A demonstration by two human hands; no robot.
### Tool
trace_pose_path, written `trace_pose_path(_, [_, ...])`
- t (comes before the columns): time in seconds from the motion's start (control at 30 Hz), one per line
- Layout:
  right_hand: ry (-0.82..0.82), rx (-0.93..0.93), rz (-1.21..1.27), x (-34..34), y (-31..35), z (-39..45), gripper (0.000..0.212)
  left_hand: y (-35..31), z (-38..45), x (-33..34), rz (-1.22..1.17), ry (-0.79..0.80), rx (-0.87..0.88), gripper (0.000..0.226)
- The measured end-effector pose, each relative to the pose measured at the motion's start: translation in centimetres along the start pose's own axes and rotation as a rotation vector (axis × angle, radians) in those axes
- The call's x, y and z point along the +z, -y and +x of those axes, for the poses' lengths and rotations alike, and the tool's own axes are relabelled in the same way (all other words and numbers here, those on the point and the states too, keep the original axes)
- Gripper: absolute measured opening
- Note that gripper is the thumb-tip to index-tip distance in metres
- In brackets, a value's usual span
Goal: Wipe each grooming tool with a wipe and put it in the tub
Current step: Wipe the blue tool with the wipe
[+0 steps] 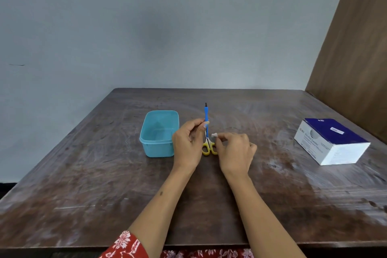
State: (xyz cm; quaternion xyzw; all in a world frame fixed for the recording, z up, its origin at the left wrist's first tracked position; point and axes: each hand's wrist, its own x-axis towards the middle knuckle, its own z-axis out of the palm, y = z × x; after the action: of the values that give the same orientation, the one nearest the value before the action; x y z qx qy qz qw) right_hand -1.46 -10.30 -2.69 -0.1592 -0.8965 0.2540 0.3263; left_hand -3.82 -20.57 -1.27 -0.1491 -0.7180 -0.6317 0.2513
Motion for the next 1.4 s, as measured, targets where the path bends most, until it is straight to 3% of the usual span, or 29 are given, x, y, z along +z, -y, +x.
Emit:
trace_pose_path(0.23, [-0.085, 0.074, 0.096, 0.4, -0.3, 0.4, 0.015, -5.0, 3.3, -4.9, 0.071, -0.140, 0.087, 0.011])
trace_pose_path(0.53, [-0.050, 0.087, 0.124, 0.2, -0.1, 0.3, 0.015, -1.6, 8.2, -7.6, 0.589, 0.206, -0.520, 0.017])
trace_pose_path(0.63, [-0.037, 0.083, 0.126, 0.1, 0.0, 0.3, 0.015, -0.8, 8.5, -6.8, 0.698, 0.273, -0.629, 0.028])
trace_pose_path(0.73, [-0.023, 0.069, 0.126, 0.2, 0.0, 0.3, 0.015, -1.0, 8.7, -6.0, 0.879, 0.367, -0.629, 0.043])
trace_pose_path(0.9, [-0.009, 0.064, 0.124, 0.3, 0.0, 0.3, 0.015, -1.5, 8.5, -5.3, 0.976, 0.428, -0.636, 0.022])
trace_pose_path(1.07, [0.007, 0.055, 0.094, 0.3, 0.1, 0.5, 0.015, -1.3, 8.4, -5.7, 1.005, 0.448, -0.629, 0.027])
trace_pose_path(1.13, [0.004, 0.055, 0.100, 0.4, 0.1, 0.5, 0.015, -1.4, 8.5, -5.8, 0.983, 0.412, -0.599, 0.022])
trace_pose_path(1.2, [-0.006, 0.064, 0.107, 0.4, 0.1, 0.5, 0.015, -1.6, 8.5, -6.1, 1.006, 0.304, -0.439, 0.006])
trace_pose_path(1.3, [-0.024, 0.080, 0.136, 0.3, 0.2, 0.5, 0.015, -2.5, 8.4, -6.6, 1.152, 0.135, -0.235, 0.007])
trace_pose_path(1.4, [-0.030, 0.081, 0.163, 0.2, 0.3, 0.4, 0.015, -2.4, 8.3, -7.2, 1.287, 0.163, -0.304, 0.017])
